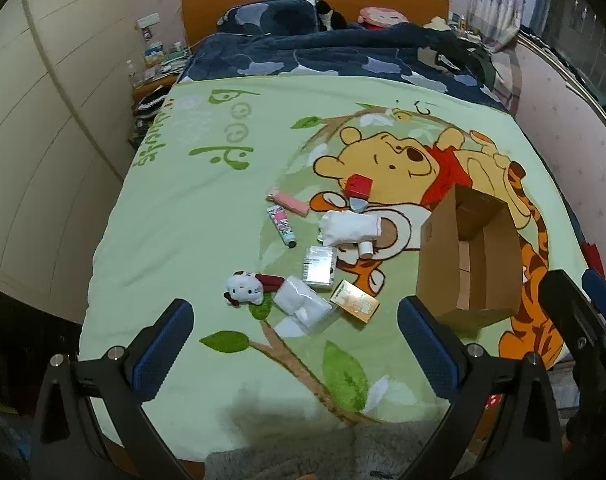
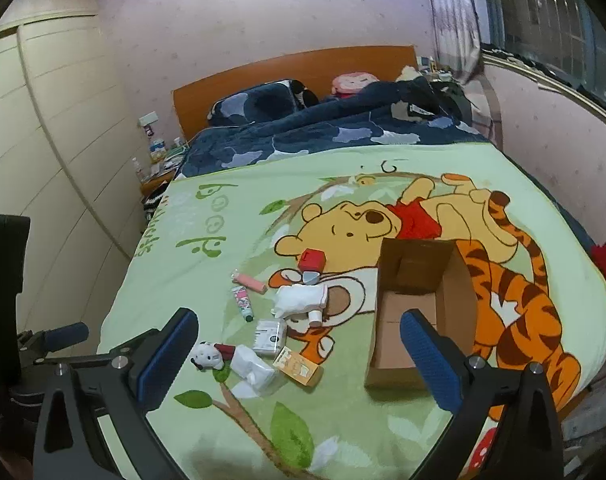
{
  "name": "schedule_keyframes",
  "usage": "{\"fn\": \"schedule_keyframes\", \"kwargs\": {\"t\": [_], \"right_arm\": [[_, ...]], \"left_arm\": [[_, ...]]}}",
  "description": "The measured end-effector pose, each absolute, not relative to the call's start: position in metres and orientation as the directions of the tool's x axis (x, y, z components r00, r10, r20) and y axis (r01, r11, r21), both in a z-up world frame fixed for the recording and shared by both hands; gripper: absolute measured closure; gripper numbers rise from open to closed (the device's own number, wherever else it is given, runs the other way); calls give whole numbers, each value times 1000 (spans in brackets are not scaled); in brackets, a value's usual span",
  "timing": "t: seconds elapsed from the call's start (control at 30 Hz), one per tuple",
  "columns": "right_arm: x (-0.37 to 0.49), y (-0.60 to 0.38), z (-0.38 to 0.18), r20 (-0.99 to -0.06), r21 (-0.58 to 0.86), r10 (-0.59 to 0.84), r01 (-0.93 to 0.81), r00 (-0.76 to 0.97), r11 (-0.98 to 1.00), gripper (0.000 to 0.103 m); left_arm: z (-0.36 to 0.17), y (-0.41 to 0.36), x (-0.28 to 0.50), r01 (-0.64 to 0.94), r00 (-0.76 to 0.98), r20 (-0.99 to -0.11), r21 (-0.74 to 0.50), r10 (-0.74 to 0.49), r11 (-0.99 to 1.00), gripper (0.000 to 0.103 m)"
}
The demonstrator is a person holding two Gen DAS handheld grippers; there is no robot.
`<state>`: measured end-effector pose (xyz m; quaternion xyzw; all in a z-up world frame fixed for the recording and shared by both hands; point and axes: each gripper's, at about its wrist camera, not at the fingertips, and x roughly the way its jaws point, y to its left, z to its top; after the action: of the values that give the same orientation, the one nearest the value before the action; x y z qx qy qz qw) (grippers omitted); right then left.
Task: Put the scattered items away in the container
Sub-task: 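Move both tools over the bed toward the scattered items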
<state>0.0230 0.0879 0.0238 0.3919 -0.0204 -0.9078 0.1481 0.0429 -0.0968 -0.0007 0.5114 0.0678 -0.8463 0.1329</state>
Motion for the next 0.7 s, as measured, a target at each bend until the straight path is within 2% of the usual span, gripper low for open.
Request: {"fn": "schedule_keyframes", "kwargs": {"t": [0.7], "right_arm": [[21,89,23,-724,154,-282,251,-630,-956,0]], "left_arm": [[-3,-103,49,328,-438,-882,22,-173,-944,0]]}}
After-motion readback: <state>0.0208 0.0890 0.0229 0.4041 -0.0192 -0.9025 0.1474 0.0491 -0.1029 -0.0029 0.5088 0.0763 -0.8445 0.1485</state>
